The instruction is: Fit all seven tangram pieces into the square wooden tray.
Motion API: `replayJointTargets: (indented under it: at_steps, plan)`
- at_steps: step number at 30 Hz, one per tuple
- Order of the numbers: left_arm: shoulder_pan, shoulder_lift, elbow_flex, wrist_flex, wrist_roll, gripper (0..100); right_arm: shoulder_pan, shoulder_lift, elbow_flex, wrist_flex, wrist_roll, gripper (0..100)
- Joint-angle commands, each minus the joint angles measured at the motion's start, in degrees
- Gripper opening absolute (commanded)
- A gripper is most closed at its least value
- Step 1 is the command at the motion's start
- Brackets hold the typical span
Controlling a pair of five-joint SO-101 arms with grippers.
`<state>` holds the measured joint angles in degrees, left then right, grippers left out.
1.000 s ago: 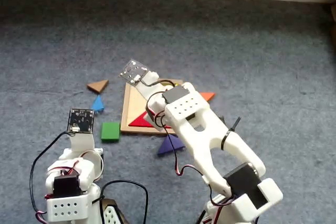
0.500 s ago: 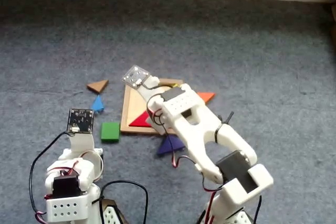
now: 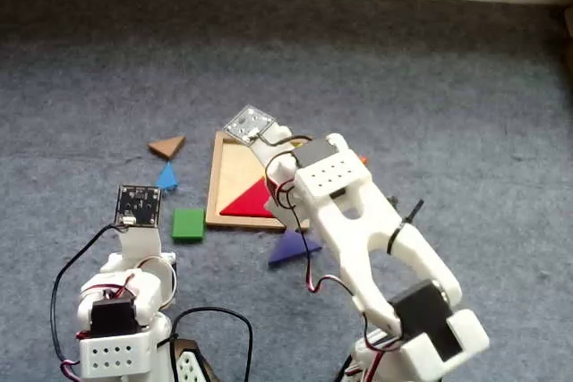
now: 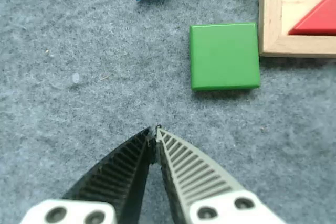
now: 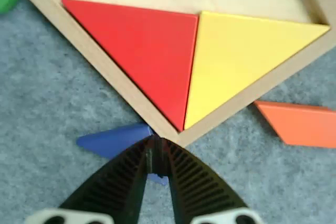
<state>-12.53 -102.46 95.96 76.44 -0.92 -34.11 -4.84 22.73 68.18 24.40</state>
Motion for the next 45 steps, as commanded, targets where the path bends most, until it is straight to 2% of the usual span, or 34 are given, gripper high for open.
replayJointTargets:
  at_steps: [1,8,17,23,30,40,45]
  plan:
    - [-0.6,-0.6,1.2,0.3,-0.5,2,0.3,-12.7,-0.5,3.5,-0.5,0.6]
    - [-0.6,-0.6,1.2,0.3,-0.5,2,1.1,-34.9,12.7,3.8,-0.6,0.6]
    - [-0.6,-0.6,1.2,0.3,-0.5,2,11.7,-55.8,26.9,3.4,-0.9,0.6]
    - [-0.6,-0.6,1.2,0.3,-0.5,2,15.8,-58.9,33.3,0.3,-11.4,0.6]
    - [-0.4,-0.6,1.2,0.3,-0.5,3,21.2,-59.1,42.1,-10.9,-18.1,0.6]
    - [2.2,-0.6,0.7,0.4,-0.7,3,23.4,-59.1,52.1,-23.8,-23.2,0.6]
    - [-2.6,-0.6,-8.4,0.2,-0.8,3,24.9,-59.1,54.7,-26.7,-23.1,0.6]
